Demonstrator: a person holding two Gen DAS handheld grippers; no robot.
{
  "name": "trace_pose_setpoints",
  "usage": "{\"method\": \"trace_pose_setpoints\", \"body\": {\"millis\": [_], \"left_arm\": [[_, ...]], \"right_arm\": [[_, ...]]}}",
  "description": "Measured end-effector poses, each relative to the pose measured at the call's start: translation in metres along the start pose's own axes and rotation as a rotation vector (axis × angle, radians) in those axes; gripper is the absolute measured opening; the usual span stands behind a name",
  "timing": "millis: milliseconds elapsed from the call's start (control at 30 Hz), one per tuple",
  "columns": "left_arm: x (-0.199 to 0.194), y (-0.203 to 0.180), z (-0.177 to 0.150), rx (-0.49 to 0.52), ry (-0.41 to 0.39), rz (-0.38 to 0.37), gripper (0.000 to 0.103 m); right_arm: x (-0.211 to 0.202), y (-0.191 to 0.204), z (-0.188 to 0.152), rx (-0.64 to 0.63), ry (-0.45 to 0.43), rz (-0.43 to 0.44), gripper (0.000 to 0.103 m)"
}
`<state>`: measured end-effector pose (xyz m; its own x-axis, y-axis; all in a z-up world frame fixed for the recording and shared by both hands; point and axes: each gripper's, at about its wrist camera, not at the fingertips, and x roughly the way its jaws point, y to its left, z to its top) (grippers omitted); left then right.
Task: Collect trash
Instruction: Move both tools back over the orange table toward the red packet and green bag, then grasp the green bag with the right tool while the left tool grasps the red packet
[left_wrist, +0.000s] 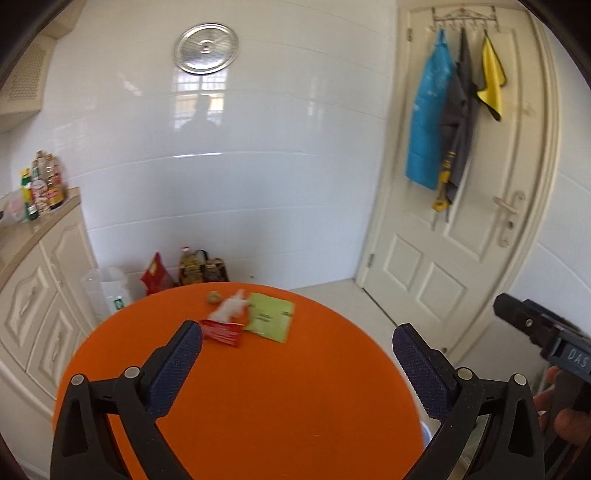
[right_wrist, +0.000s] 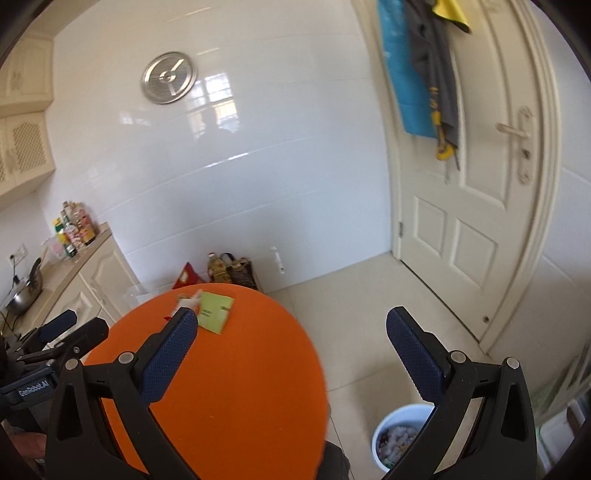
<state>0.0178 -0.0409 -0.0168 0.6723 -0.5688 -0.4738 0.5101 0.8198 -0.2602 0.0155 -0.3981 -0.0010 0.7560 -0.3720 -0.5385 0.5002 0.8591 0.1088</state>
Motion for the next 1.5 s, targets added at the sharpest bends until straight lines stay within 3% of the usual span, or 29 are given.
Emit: {"method": "trace_pose_setpoints", "body": {"millis": [200,367,767,967,1100,1167,1200,1300,1367,1400,1467,1500], "left_arm": [[-0.003,0.044,-0.022,-0.067,0.008,0.079,0.102],[0.031,0.063,-0.025,-0.096,0.06,0.098,0.102],[0.19,0.077,-0.01,-0.098,0.263,0.098,0.102],[0.259,0.09,0.001,-0.064,0.332,0.111,0.101],[0.295,0.096,0.003,-0.058,0.347,0.099,0.093],[0.302,0.094,0.009,-0.052,0.336,0.077,0.082],[0.306,0.094,0.01,-0.048,0.332,0.077,0.071],[0.306,0.099,0.01,-0.048,0.326,0.062,0.064],[0.307,0.107,0.011,-0.075,0.32,0.05,0.051],[0.307,0.111,0.011,-0.085,0.321,0.047,0.045],[0.311,0.121,0.014,-0.107,0.322,0.041,0.039],[0.313,0.124,0.014,-0.113,0.324,0.036,0.037]], "right_arm": [[0.031,0.049,0.005,-0.079,0.016,0.059,0.103],[0.079,0.072,-0.002,-0.123,0.087,0.098,0.103],[0.223,0.085,-0.026,-0.131,0.299,0.107,0.103],[0.27,0.083,-0.034,-0.109,0.361,0.11,0.103],[0.291,0.085,-0.036,-0.108,0.388,0.112,0.103],[0.301,0.09,-0.037,-0.105,0.401,0.12,0.103],[0.305,0.092,-0.038,-0.107,0.409,0.124,0.103],[0.316,0.105,-0.043,-0.121,0.432,0.14,0.103],[0.322,0.113,-0.049,-0.137,0.449,0.142,0.102],[0.325,0.116,-0.051,-0.143,0.452,0.137,0.1],[0.332,0.123,-0.057,-0.165,0.475,0.123,0.083],[0.333,0.126,-0.06,-0.185,0.476,0.112,0.083]]}}
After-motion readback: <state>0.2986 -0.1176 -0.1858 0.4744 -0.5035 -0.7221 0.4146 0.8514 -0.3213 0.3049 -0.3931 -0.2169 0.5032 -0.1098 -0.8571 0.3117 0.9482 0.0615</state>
